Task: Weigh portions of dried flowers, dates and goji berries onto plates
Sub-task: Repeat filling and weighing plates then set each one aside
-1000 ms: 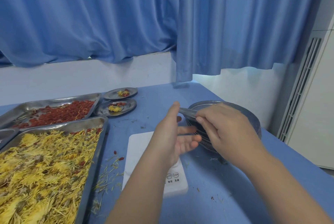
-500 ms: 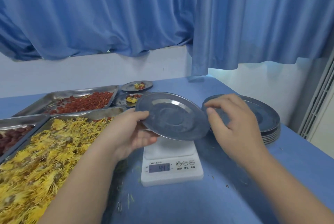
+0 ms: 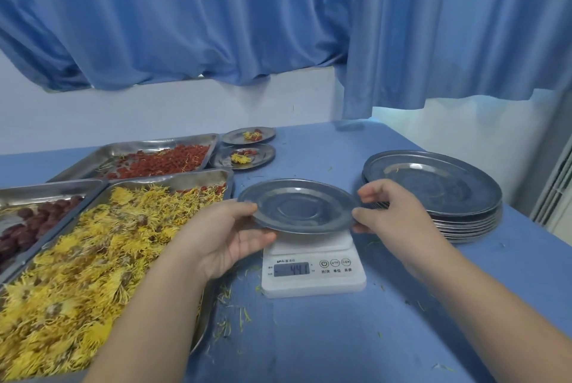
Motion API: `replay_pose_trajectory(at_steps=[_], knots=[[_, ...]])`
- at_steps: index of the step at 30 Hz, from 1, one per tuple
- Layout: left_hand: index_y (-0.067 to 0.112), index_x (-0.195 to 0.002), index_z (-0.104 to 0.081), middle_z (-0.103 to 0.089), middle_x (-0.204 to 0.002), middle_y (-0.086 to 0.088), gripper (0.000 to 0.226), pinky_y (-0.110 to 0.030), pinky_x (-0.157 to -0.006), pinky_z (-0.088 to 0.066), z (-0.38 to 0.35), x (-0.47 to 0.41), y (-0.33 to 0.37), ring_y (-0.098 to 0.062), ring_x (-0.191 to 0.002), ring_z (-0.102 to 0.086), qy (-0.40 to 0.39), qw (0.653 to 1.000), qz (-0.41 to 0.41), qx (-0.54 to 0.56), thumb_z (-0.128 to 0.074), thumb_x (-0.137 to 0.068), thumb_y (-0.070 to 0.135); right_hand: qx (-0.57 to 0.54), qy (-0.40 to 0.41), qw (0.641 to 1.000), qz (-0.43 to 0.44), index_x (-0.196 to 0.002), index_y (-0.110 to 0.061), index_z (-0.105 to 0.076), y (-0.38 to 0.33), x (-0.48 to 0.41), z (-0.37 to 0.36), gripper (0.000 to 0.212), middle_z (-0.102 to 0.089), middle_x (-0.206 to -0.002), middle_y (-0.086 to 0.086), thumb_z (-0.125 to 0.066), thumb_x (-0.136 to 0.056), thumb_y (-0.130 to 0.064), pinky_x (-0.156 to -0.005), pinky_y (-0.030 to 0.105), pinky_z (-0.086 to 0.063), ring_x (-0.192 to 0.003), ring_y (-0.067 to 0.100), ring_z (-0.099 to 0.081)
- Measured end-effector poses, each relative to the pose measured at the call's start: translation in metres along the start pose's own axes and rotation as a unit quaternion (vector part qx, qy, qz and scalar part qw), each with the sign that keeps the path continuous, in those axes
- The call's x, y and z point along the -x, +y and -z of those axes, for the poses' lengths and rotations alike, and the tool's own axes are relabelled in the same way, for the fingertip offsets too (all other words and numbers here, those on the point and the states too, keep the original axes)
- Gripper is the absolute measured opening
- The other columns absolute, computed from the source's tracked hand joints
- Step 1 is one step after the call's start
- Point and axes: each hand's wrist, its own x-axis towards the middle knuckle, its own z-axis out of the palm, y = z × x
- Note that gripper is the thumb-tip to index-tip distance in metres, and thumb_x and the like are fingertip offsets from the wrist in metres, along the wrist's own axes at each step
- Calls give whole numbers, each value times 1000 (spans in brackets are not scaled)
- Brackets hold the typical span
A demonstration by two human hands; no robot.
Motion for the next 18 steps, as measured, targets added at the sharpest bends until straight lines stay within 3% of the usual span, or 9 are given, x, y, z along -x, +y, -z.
replay_pose_trajectory(at_steps=[4,7,9,14,18], knots=[[11,-131,-40,-61,-112,-26,38,-42,-55,-61,6,0,-2,-42,-79,-72,21,1000,-10,19,-53,-96,6,38,13,999,21,-87,-20,-58,4,-3,-3,23,-58,-103,14,-65,-82,2,-45,5,-41,-82,37,-67],[28,-138,-33,-54,-121,-27,48,-46,-63,-62,9,3,-3,-45,-85,-71,21,999,-19,16,-52,-97,12,101,8,994,51,-83,-22,-56,5,-2,-3,23,-60,-99,11,-66,-82,-2,-54,12,-46,-79,33,-68],[30,-141,-32,-54,-122,-25,50,-46,-65,-62,9,5,-3,-44,-86,-71,17,1000,-26,3,-52,-97,16,139,-6,989,56,-82,-23,-56,6,-1,-3,21,-62,-96,7,-66,-81,-5,-62,22,-49,-72,25,-69],[24,-138,-40,-56,-118,-18,42,-41,-61,-62,11,9,2,-41,-84,-73,33,998,-31,-49,-54,-97,23,207,-23,976,71,-80,-27,-56,4,-1,3,16,-63,-90,-3,-65,-82,-14,-64,24,-41,-74,18,-65],[24,-117,-55,-59,-121,-8,22,-41,-69,-61,18,4,8,-33,-89,-72,70,979,-57,-185,-57,-96,31,250,-5,962,108,-66,-25,-58,-3,2,12,19,-62,-63,-11,-63,-85,-29,-52,15,-37,-56,3,-55]])
